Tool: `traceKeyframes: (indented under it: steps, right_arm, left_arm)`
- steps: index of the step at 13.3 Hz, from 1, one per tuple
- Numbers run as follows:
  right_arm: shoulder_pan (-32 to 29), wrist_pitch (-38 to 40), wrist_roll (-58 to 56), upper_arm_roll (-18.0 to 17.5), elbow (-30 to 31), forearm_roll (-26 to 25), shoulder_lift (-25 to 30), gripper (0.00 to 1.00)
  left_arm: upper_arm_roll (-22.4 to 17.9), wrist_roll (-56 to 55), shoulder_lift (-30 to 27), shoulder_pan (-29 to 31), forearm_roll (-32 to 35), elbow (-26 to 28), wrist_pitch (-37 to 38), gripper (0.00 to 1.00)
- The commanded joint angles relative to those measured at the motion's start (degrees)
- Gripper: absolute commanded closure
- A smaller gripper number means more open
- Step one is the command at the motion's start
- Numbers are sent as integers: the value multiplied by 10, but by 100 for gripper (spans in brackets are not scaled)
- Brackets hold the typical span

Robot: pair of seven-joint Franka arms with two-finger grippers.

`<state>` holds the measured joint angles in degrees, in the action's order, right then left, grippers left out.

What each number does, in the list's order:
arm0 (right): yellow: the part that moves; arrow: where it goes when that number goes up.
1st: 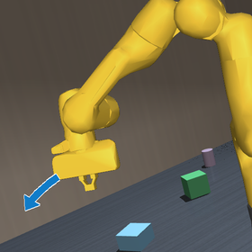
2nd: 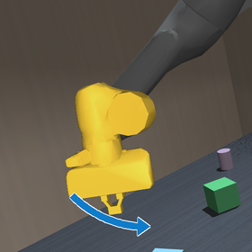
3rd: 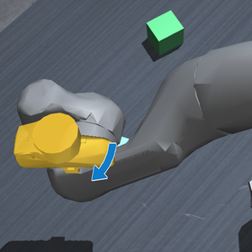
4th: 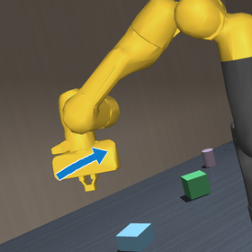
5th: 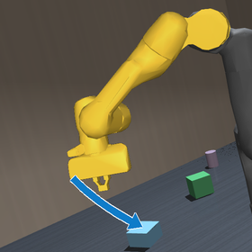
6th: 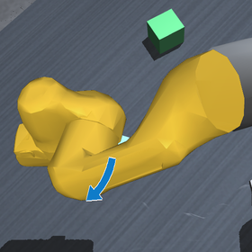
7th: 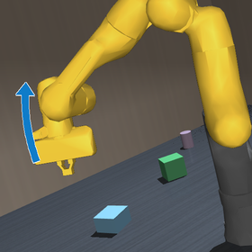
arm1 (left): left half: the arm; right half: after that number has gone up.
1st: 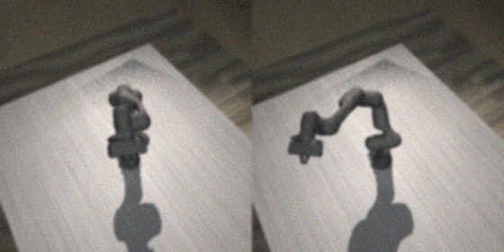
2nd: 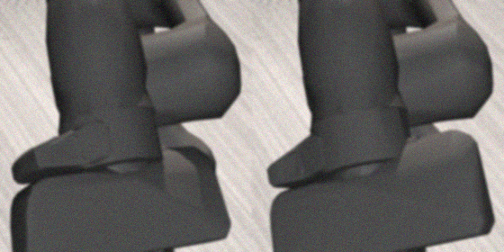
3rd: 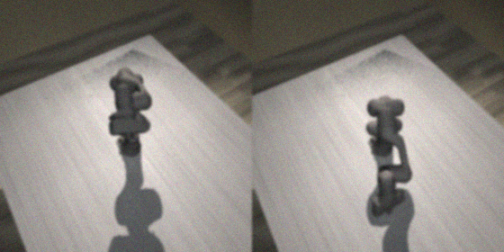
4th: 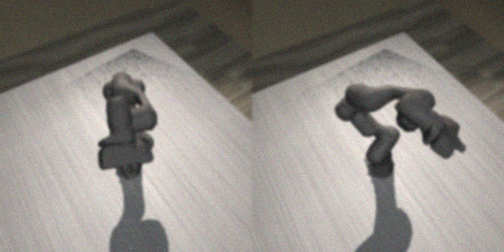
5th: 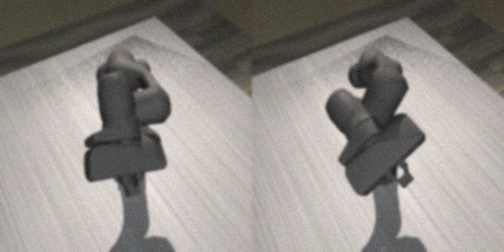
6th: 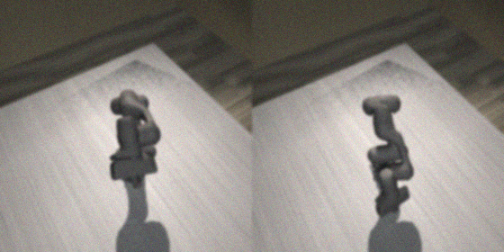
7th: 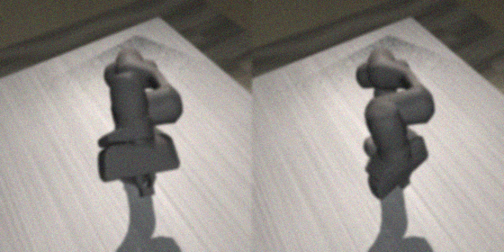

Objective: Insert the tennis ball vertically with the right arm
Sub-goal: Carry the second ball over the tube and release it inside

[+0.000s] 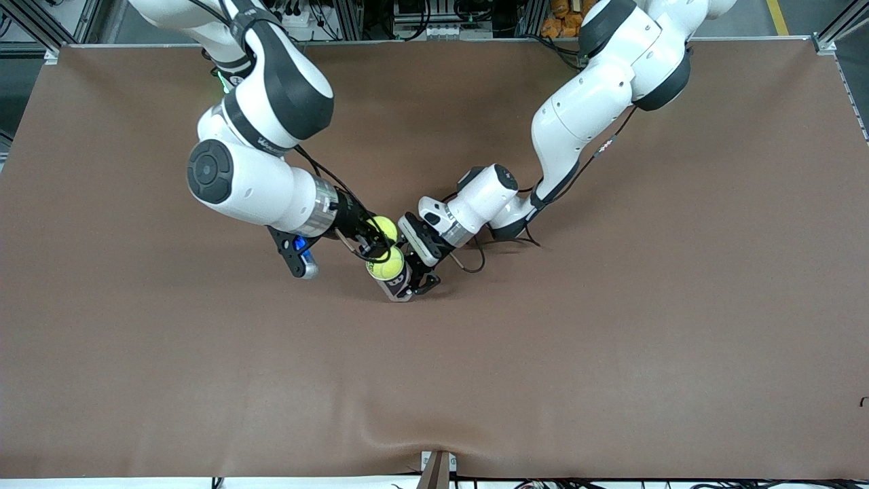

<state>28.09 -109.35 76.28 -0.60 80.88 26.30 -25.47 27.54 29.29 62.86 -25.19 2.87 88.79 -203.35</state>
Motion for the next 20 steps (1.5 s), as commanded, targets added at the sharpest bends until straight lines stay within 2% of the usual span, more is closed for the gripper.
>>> traceKeyframes:
  steps: [1,8,9,10,11,18,20]
  right_arm:
    - [-1,-9,10,10,-18,9,-19,100]
    - [7,-58,10,10,-16,-15,-61,100]
    - [5,-58,10,10,-15,-13,-63,88]
    - [6,-58,11,10,-15,-13,-69,33]
    - [7,-59,11,10,-15,-13,-71,0]
    - [-1,-46,7,12,-19,-15,-63,0]
    - [-23,9,0,14,-40,-15,-57,0]
  left_arm:
    - [-2,-1,3,-3,-4,-4,-2,30]
    - [-2,-1,5,-5,-3,-3,-2,30]
    - [-2,-1,5,-5,-3,-3,-2,30]
    - [-2,-1,4,-5,-3,-3,-2,30]
    - [-2,-1,5,-5,-3,-4,-2,30]
    - [-2,-1,5,-6,-3,-3,-2,30]
    - [-2,-1,5,-6,-3,-2,-2,30]
